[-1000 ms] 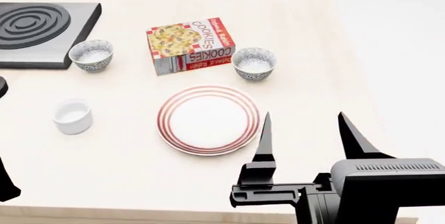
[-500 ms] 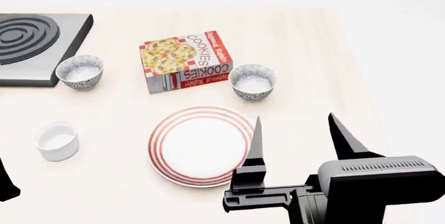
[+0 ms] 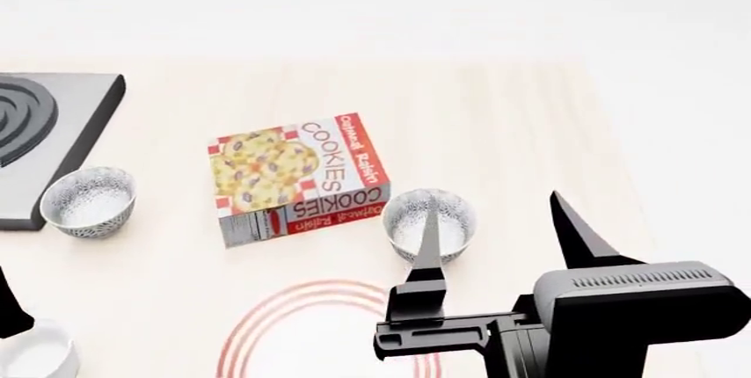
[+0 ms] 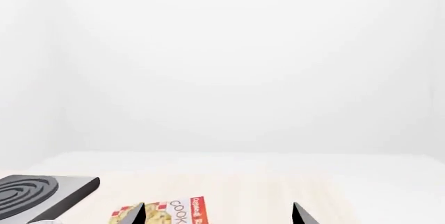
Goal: Pick the akita bowl next to the plate and place it on the plate.
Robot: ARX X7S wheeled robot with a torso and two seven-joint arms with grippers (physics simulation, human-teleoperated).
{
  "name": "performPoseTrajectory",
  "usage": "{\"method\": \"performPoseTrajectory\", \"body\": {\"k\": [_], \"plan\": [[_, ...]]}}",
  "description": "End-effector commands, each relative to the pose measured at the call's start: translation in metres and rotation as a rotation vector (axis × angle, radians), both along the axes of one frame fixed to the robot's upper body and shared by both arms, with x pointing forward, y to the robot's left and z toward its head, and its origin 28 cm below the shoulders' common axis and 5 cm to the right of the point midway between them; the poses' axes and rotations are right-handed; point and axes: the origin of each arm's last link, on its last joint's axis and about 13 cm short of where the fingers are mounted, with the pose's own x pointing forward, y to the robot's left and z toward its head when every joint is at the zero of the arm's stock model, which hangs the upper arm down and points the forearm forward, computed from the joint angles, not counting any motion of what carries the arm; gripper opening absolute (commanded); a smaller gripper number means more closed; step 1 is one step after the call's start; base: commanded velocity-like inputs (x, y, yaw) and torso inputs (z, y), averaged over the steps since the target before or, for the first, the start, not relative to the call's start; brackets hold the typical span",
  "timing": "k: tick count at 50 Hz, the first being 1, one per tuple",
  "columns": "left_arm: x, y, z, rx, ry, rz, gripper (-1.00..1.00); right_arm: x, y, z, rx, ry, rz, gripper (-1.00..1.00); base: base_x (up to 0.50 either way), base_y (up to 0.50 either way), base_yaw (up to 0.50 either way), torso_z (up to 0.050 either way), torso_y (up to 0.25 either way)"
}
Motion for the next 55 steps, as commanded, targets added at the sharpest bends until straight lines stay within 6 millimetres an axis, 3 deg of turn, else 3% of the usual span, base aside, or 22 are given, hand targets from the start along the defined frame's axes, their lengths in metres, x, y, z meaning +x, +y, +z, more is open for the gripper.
{"method": "performPoseTrajectory", "body": {"k": [1,30,34,55], "plan": [[-0.001,-0.001,0.003,0.0,0.0,0.0,1.0,0.0,0.0,-0.001,0.003,0.008,0.002,1.0,0.5,0.0,0.0,0.0,0.0],[-0.001,0.0,-0.001,0.001,-0.001,0.0,1.0,0.003,0.0,-0.003,0.013,0.034,-0.012,1.0,0.5,0.0,0.0,0.0,0.001],[0.0,0.0,0.003,-0.001,0.0,0.002,1.0,0.007,-0.001,-0.006,0.011,0.08,-0.046,1.0,0.0,0.0,0.0,0.0,0.0],[0.001,0.0,0.003,0.001,0.001,0.003,1.0,0.068,-0.008,0.013,-0.071,0.44,-0.137,1.0,0.0,0.0,0.0,0.0,0.0]]}}
